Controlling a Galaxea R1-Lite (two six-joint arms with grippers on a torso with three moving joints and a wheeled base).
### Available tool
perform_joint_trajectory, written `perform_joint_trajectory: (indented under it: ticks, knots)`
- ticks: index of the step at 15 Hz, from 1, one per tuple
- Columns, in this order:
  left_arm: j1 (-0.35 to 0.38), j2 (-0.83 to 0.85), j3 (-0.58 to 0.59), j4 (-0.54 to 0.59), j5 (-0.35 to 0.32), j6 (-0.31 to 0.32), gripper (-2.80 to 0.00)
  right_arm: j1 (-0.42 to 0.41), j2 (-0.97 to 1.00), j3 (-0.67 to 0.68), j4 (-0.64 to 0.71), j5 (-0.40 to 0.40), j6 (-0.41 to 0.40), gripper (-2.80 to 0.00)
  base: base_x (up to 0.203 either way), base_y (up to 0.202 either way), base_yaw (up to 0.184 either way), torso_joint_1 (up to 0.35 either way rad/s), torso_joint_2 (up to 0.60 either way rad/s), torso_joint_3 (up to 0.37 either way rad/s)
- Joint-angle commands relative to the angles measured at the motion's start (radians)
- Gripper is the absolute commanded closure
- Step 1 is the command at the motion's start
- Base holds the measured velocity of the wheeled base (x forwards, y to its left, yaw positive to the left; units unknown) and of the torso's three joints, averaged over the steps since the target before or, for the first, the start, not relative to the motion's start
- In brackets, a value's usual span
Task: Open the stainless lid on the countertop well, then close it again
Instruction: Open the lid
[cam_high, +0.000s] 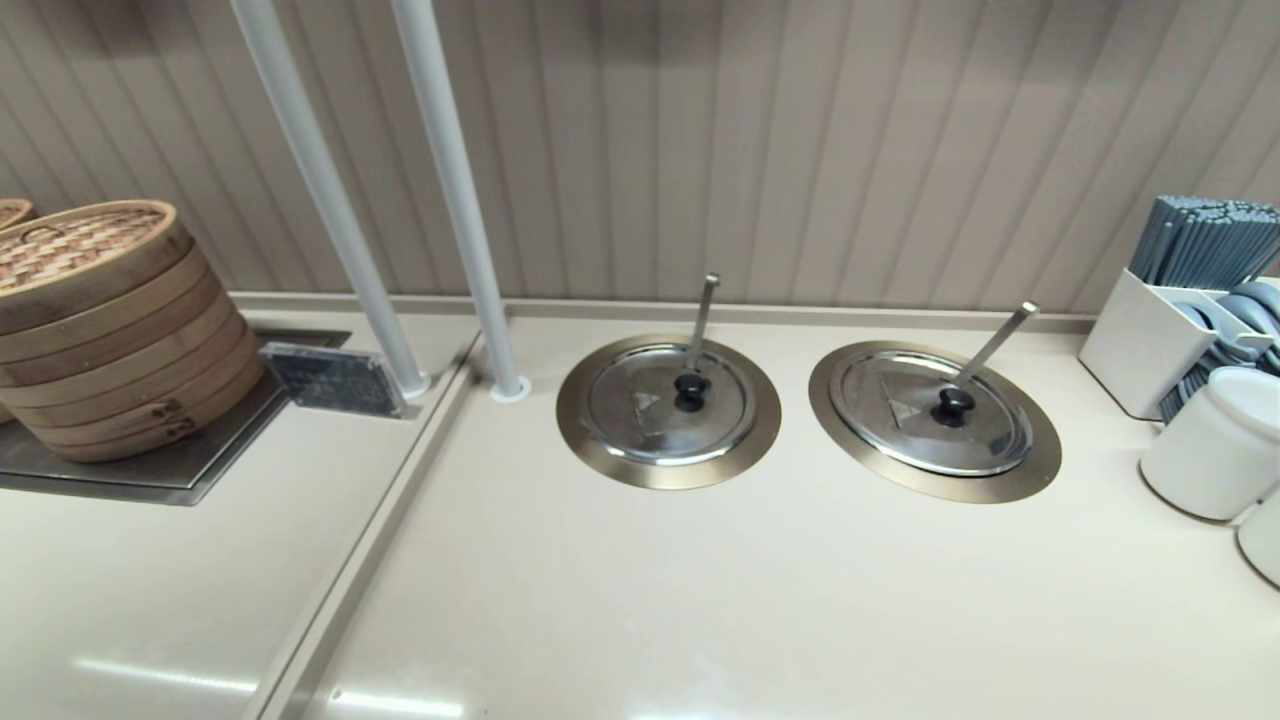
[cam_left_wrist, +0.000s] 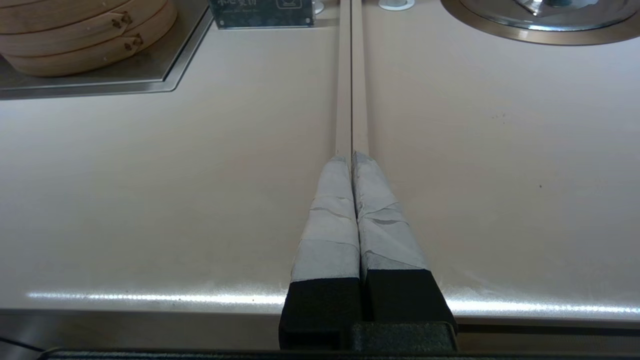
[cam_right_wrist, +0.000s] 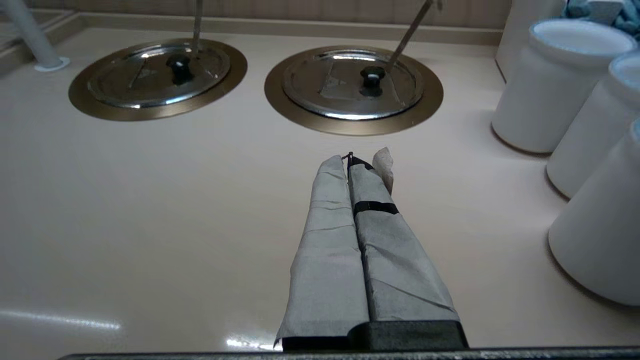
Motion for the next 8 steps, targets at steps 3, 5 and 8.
perform_joint_trajectory:
  ticks: [3, 5, 8]
  knots:
    - [0.000, 0.000, 0.000, 0.000, 0.000, 0.000, 0.00, -0.002, 0.405, -0.283, -0.002, -0.002, 0.033, 0.00, 0.000, 0.000, 0.000, 0.000, 0.00, 0.000]
    - [0.000, 0.000, 0.000, 0.000, 0.000, 0.000, 0.00, -0.004, 0.645, -0.386, -0.007, -0.025, 0.040, 0.00, 0.000, 0.000, 0.000, 0.000, 0.00, 0.000]
    - [0.000, 0.000, 0.000, 0.000, 0.000, 0.000, 0.00, -0.005, 1.020, -0.553, -0.083, -0.053, 0.039, 0.00, 0.000, 0.000, 0.000, 0.000, 0.00, 0.000]
